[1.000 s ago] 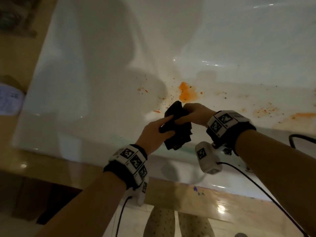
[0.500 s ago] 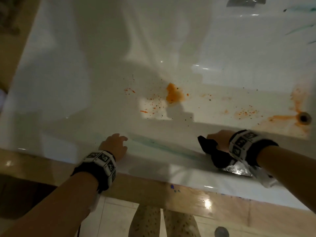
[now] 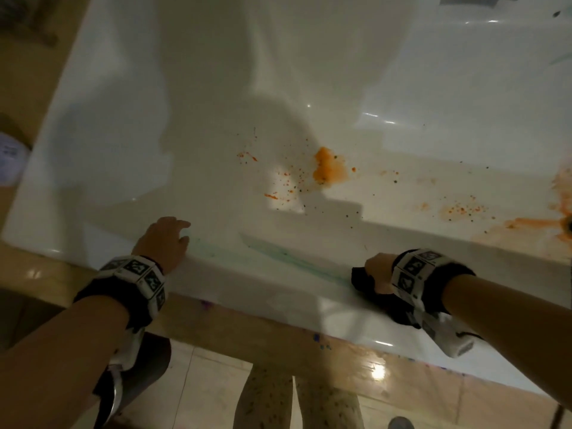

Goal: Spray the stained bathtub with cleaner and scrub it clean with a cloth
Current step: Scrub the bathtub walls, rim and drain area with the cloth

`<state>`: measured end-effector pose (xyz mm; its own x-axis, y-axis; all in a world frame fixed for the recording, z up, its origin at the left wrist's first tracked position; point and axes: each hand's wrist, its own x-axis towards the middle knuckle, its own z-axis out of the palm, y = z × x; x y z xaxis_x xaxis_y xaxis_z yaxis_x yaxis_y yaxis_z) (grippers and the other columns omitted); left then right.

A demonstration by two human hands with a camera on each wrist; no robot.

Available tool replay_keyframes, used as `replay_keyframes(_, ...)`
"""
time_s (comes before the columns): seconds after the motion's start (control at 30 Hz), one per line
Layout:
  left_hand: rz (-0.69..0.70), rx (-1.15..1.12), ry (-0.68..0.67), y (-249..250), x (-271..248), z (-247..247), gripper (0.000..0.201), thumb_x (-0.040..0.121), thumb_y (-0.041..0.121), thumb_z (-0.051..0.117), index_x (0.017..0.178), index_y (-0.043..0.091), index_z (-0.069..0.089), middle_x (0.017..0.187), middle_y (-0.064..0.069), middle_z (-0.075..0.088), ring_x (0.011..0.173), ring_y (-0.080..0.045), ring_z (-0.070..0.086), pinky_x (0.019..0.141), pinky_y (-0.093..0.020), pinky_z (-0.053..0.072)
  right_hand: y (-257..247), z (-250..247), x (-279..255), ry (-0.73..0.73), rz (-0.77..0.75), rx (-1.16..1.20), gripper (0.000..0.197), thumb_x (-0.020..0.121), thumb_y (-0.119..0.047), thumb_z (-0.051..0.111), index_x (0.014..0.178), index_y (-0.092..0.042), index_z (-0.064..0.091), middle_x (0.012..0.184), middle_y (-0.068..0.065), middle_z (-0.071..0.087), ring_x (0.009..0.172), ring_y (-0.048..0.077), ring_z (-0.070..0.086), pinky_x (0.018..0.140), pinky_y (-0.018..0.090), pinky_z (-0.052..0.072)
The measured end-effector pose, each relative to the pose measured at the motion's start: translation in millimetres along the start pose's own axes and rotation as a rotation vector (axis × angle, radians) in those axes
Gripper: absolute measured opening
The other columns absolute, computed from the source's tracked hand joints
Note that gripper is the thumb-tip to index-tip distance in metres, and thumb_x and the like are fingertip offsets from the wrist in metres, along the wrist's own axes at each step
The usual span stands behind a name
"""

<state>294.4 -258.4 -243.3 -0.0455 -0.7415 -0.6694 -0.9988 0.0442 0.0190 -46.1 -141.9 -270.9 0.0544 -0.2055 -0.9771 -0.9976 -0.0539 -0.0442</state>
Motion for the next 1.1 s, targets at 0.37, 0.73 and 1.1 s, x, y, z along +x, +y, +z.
replay_keyframes(0.37,-0.050,-0.107,0.077,-55.1,13.8,-7.9,0.055,0.088,-0.011,0.039,0.139,0.010,0.044,0.147,-0.014,0.035,0.133,-0.031,0.036,0.111,-0.038,0.029,-54.4,-28.4,7.9,-0.157,-0.097,-0.103,0.036,0.099,-0.018,0.039,0.124,0.005,0.050,0.130,0.019,0.053,0.119,0.031,0.051,0.101,0.033,0.039)
replay_keyframes(0.73,0.124,-0.261,0.344,-111.3,40.7,-10.6,0.050,0.086,-0.016,0.035,0.123,0.006,0.059,0.132,-0.014,0.051,0.120,-0.030,0.050,0.105,-0.035,0.037,-177.8,-126.3,56.7,0.074,-0.329,0.138,0.028,0.093,-0.013,0.047,0.119,-0.002,0.054,0.121,0.015,0.055,0.109,0.030,0.053,0.088,0.033,0.042)
replay_keyframes(1.1,0.114,-0.303,0.326,-109.0,61.4,-22.8,0.047,0.087,-0.014,0.035,0.121,0.005,0.060,0.129,-0.014,0.052,0.114,-0.029,0.052,0.097,-0.025,0.036,-183.4,-176.1,34.3,0.188,-0.650,0.583,0.056,0.092,-0.007,0.052,0.142,-0.026,0.035,0.129,0.003,0.055,0.115,0.017,0.052,0.090,0.017,0.035)
